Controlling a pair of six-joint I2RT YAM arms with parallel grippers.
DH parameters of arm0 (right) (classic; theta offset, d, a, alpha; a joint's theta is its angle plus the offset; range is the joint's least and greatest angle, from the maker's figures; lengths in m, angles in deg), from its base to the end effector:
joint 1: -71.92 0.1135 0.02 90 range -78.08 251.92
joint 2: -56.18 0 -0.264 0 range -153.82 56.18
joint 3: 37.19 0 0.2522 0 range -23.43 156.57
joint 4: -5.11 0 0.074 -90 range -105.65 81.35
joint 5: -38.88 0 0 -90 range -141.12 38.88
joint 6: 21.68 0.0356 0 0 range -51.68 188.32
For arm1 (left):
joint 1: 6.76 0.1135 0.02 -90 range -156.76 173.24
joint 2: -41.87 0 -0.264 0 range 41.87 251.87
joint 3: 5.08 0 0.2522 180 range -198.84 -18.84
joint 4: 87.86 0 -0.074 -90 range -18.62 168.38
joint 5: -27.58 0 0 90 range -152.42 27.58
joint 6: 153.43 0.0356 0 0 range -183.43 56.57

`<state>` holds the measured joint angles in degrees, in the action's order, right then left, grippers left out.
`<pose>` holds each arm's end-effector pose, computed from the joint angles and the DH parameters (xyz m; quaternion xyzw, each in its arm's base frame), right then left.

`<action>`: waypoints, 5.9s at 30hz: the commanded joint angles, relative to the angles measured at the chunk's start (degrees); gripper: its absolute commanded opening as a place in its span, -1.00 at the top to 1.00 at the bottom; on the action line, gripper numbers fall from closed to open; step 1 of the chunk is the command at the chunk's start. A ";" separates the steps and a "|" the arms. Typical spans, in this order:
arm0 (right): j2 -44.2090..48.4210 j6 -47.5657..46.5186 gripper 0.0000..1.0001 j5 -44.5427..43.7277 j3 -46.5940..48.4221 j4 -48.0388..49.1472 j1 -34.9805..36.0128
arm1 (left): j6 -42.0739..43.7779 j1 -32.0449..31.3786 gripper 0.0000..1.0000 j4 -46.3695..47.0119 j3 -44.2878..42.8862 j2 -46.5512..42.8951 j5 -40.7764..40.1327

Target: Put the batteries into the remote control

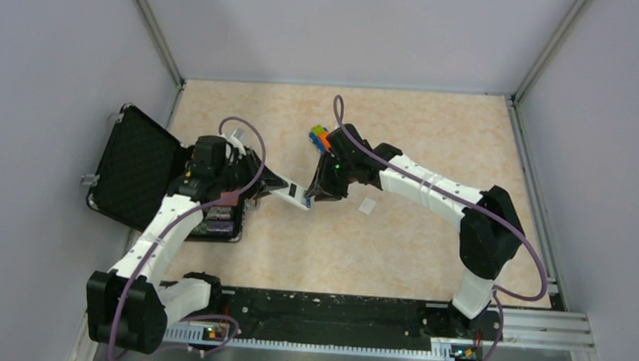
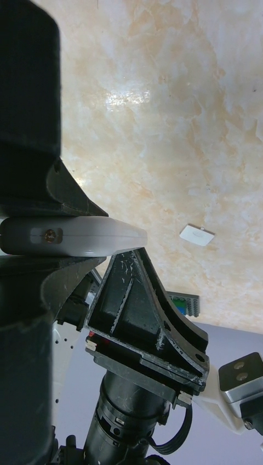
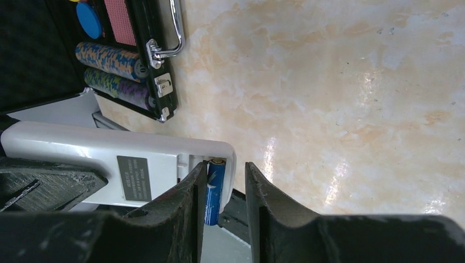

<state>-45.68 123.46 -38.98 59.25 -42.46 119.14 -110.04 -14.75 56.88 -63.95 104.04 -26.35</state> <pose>0.2599 0.2919 0.2612 0.0316 0.9430 0.3088 0.1197 0.2238 -0.0526 0.2684 -0.1565 0.8529 -0.4371 0.2388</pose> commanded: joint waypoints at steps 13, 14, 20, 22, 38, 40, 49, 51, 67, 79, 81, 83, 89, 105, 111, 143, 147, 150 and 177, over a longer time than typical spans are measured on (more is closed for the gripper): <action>3.87 2.71 -0.03 -0.39 -1.86 7.27 0.12 | 0.05 -0.14 1.00 1.06 -1.99 0.29 0.05; 4.28 2.92 -0.07 -0.13 -2.23 7.52 -0.05 | 0.14 -0.10 1.00 0.90 -2.03 0.36 0.10; 10.12 4.20 -0.31 0.83 -6.46 11.38 -1.74 | 0.85 -0.10 1.00 0.21 -2.45 0.91 0.45; 11.96 4.30 -0.40 2.26 -7.75 13.42 -2.57 | 1.35 -0.10 1.00 -0.23 -2.61 1.14 0.70; 19.73 -36.85 -0.98 9.86 -4.95 4.53 -3.98 | 10.71 -0.10 1.00 -2.83 -8.07 7.27 20.88; 19.13 -38.45 -0.98 13.41 -4.37 3.14 -3.98 | 10.64 -0.10 1.00 -2.61 -8.12 7.94 23.50; 18.59 -39.12 -0.98 26.46 -9.22 4.32 -3.97 | 10.92 -0.10 1.00 -2.39 -8.51 9.10 28.60; 18.59 -38.98 -0.98 26.75 -10.03 4.90 -3.97 | 11.01 -0.10 1.00 -2.49 -8.51 9.02 28.96; 16.48 -41.65 -0.77 26.41 -11.68 5.85 -3.24 | 10.05 -0.19 1.00 -2.00 -8.69 10.35 29.97; 15.92 -40.28 -0.77 22.87 -12.01 7.97 -1.89 | 9.72 -0.19 1.00 -1.88 -8.25 10.38 29.35; 15.86 -40.61 -0.77 22.28 -11.78 7.97 -1.08 | 9.69 -0.19 1.00 -1.82 -8.16 10.51 29.31; 15.69 -40.72 -0.77 22.06 -11.81 7.97 -0.86 | 9.75 -0.19 1.00 -1.80 -8.16 10.57 29.28; 15.58 -40.73 -0.63 21.92 -11.70 7.99 -0.66 | 9.76 -0.19 1.00 -1.82 -7.99 10.68 29.09; 15.16 -39.98 -0.15 23.11 -11.27 8.57 -0.67 | 9.61 -0.19 1.00 -1.81 -7.64 10.70 29.05; 14.55 -38.48 0.05 23.61 -11.21 9.29 -0.69 | 9.75 -0.19 1.00 -1.80 -7.37 10.46 29.14; 15.78 -28.58 0.61 22.54 -19.68 22.37 -0.66 | 3.47 -0.19 1.00 5.91 -5.81 6.84 34.50; 16.39 -27.08 0.61 22.41 -21.31 24.79 -0.71 | 1.48 -0.18 1.00 7.77 -5.64 6.52 35.11; 16.98 -27.07 0.59 22.32 -22.51 26.04 -0.75 | -0.66 -0.19 1.00 9.83 -5.67 6.24 35.98; 18.61 -33.64 0.26 20.84 -26.26 27.98 -1.54 | -8.37 -0.10 1.00 15.66 -6.38 1.75 39.69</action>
<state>-25.48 92.75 -15.01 35.33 -13.61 116.63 -109.50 -13.68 65.19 -67.90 109.33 1.28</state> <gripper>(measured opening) 0.472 0.264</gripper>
